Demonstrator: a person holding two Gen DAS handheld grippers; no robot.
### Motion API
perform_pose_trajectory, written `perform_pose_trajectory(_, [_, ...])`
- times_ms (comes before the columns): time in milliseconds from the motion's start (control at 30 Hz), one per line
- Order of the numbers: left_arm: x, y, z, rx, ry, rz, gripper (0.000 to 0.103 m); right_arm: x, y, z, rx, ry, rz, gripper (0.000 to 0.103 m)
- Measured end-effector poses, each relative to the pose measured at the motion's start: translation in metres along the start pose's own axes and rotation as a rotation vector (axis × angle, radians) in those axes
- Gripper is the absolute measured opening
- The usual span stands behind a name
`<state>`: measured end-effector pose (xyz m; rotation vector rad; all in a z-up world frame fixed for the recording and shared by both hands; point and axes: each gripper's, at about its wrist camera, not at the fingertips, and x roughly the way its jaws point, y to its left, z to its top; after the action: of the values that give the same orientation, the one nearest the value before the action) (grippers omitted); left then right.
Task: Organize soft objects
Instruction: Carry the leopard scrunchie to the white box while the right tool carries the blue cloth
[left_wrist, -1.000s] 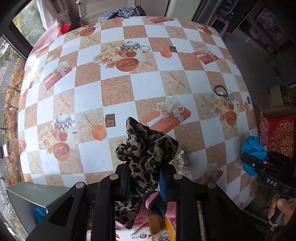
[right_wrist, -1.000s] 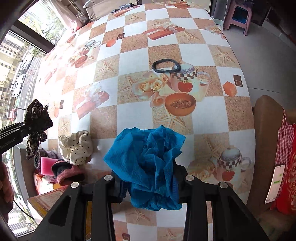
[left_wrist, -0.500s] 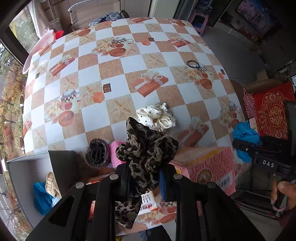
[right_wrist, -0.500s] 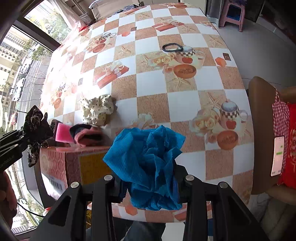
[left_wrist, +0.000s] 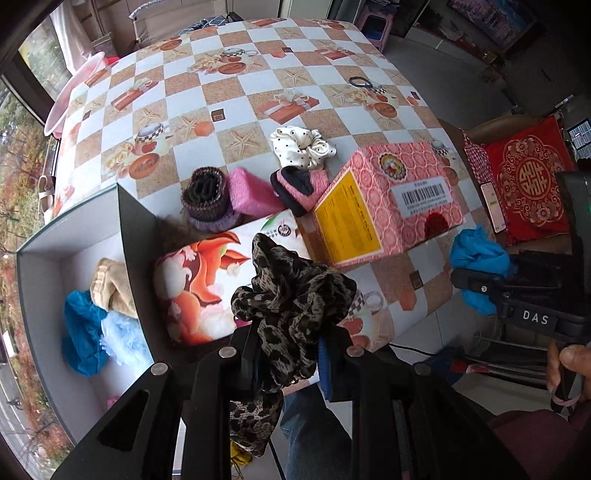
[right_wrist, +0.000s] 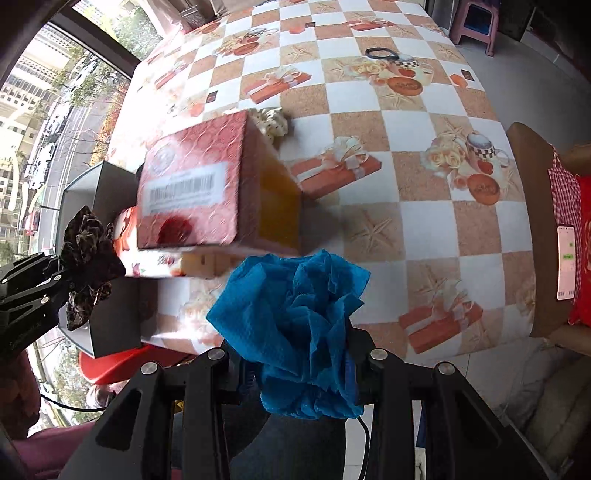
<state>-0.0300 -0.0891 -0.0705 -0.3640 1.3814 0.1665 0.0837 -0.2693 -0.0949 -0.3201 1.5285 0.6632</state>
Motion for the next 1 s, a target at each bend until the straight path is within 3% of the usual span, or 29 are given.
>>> perform_pose_trajectory(200, [-0.015,0.017,-0.023,-0.038,-0.032,-0.007,0.025,0.006,0.045,-0.021,-0.106,0.029,0.021,0.039])
perform_pose_trajectory(467, [-0.045,0.051,-0.046,-0.136,-0.125,0.007,0.025,0.001,0.112,-0.021,-0.316,0.012,0.017,0.039])
perform_pose_trajectory(1000, [-0.066,0.151,-0.120,-0.519,-0.195,0.084,0.025,0.006,0.202,-0.001,-0.582,0.035,0.023,0.039])
